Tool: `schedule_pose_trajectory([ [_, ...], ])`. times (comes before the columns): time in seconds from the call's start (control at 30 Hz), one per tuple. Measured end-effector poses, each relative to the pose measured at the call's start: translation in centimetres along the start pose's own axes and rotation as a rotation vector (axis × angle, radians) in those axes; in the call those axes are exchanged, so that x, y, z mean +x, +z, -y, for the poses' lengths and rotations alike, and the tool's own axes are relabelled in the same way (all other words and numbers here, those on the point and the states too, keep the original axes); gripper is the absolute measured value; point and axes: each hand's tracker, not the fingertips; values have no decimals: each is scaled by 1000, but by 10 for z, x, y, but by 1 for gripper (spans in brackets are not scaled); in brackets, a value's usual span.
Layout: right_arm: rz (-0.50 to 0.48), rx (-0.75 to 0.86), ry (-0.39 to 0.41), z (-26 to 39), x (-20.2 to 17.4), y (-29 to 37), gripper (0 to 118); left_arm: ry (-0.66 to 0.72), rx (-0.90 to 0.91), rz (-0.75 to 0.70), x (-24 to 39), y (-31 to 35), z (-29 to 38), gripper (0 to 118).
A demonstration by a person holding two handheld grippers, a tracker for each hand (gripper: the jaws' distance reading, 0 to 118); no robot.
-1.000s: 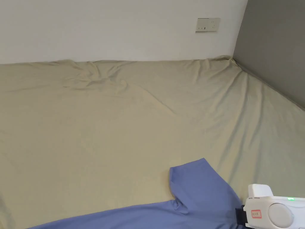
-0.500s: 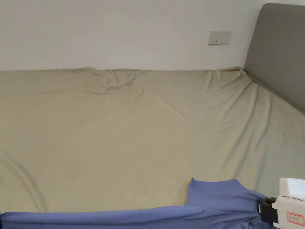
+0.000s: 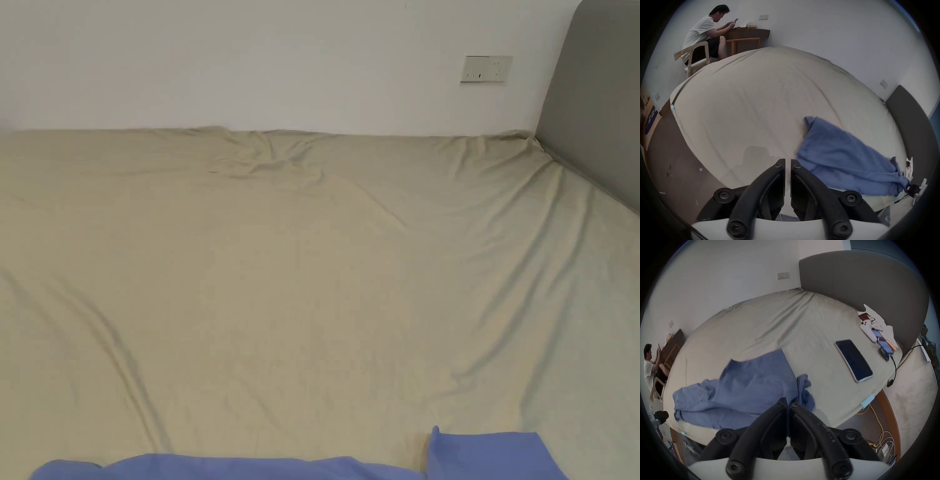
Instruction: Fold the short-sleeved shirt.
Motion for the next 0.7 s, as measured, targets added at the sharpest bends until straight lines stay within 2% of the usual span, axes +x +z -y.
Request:
schedule_pose_trajectory([
  [0.2,149,-43,113,10,-16,-37,5,-31,-27,30,14,-14,3,6],
  [0.27,160,-51,133,14,-22,-50,33,-45,-23,52,21,-14,2,6],
  [0.3,196,-68,166,15,-24,-55,47,-56,-19,80,25,-13,1,6],
  [0.33,224,-64,184,17,-25,-55,52,-62,-14,111,28,-12,-1,12],
  [0.37,231,-41,186,17,-23,-49,52,-57,-6,146,31,-9,-5,23],
  [0.4,179,-20,138,15,-18,-39,52,-35,2,193,29,-7,-8,35],
  [0.43,132,-8,63,12,-12,-29,55,-22,9,242,31,-4,-12,54],
  [0.47,70,3,-26,8,-5,-18,57,-7,24,289,32,-1,-16,68],
  [0.5,-5,54,-119,3,3,-2,57,6,45,319,34,1,-19,77],
  [0.53,-65,178,-166,3,6,16,65,12,57,333,36,4,-22,82],
  [0.57,-123,312,-178,0,9,35,79,-4,59,320,39,6,-26,82],
  [0.6,-150,395,-149,-5,7,50,96,-15,65,322,43,7,-28,80],
  [0.63,-158,424,-125,-11,5,59,106,-27,72,320,45,8,-31,74],
  [0.67,-156,403,-86,-19,1,66,104,-54,81,320,49,9,-32,64],
  [0.7,-160,381,-48,-21,0,67,95,-96,89,303,53,9,-33,48],
])
